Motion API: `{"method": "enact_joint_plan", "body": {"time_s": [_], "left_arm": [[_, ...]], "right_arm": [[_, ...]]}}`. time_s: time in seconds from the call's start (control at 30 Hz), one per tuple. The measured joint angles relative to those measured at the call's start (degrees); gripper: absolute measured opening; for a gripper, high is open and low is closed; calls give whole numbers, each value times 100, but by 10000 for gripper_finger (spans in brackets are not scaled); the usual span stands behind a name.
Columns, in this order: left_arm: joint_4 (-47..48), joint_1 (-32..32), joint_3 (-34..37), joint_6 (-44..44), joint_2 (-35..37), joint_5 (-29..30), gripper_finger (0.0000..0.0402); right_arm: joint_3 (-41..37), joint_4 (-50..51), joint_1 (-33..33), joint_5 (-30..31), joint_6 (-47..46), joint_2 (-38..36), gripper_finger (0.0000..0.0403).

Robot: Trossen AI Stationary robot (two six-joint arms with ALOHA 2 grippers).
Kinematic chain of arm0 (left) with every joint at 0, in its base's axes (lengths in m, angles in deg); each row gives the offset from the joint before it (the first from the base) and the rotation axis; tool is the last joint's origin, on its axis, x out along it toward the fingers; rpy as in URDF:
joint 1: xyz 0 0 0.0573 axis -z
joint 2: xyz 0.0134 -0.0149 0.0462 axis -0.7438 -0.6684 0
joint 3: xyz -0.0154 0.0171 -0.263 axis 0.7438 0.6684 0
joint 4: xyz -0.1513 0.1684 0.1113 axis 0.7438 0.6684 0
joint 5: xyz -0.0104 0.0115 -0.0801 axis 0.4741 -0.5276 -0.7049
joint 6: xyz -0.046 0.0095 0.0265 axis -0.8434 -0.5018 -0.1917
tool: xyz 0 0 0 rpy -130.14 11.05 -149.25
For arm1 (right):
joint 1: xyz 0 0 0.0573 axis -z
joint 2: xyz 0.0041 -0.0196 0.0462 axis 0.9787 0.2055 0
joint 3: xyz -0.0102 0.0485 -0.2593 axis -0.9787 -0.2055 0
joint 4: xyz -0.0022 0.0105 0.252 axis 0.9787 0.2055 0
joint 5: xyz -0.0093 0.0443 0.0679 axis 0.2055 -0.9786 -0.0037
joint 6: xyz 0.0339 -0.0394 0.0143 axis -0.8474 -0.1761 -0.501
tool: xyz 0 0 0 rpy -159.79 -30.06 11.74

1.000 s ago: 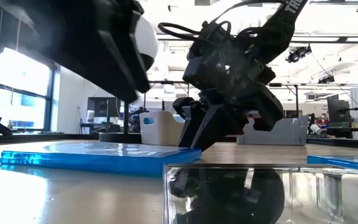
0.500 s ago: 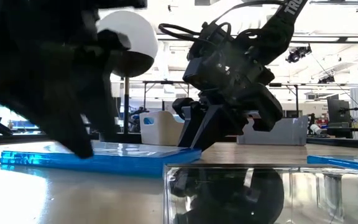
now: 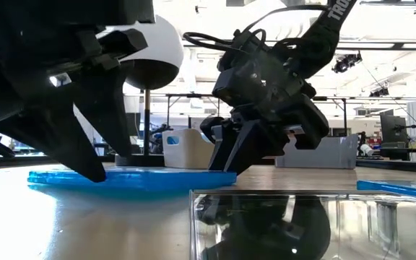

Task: Pick & place jewel cases by type
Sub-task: Put the left blue CD case into the gray bin

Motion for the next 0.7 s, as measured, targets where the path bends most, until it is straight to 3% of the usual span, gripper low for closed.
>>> {"method": "enact_joint_plan", "body": {"time_s": [0.43, 0.7], "left_arm": [[-21, 22, 0, -93, 2, -915, 159], [448, 142, 0, -95, 4, -645, 159]], "right_arm": [[2, 13, 6, 375, 6, -11, 158], [7, -33, 10, 250, 24, -11, 158]]}}
